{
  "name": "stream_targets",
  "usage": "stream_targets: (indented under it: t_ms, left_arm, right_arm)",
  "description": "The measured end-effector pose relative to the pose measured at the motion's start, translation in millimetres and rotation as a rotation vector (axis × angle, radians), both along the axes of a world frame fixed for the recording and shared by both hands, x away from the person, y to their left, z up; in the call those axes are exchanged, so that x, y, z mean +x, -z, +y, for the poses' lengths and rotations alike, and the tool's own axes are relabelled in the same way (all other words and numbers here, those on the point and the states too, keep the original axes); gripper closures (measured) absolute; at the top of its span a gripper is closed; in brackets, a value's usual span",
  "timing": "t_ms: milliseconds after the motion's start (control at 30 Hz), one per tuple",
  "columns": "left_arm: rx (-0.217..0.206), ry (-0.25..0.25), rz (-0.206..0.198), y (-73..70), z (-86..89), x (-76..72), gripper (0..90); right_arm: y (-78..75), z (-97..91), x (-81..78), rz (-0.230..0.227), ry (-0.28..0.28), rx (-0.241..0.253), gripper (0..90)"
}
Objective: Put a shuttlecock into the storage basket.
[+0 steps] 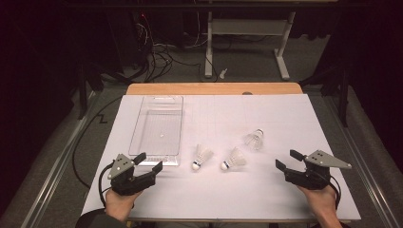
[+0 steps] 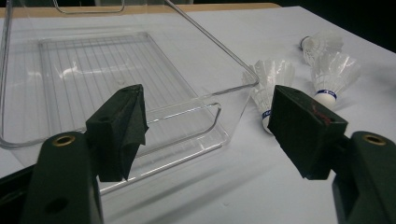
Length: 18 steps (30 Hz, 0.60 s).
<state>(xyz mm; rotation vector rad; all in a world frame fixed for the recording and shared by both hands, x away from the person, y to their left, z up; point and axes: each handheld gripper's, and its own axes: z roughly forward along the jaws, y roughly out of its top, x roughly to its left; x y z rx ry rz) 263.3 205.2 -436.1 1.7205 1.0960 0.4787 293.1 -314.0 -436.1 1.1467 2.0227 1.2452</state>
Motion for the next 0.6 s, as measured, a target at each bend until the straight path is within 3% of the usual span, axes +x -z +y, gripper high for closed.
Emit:
stream_targets:
  t_ms: [600]
  left_arm:
    - [0.004, -0.010, 0.025, -0.5, -1.2, 0.5, 28.0]
  right_arm:
    - [0.3, -0.7, 0.0, 0.002, -0.004, 0.007, 30.9]
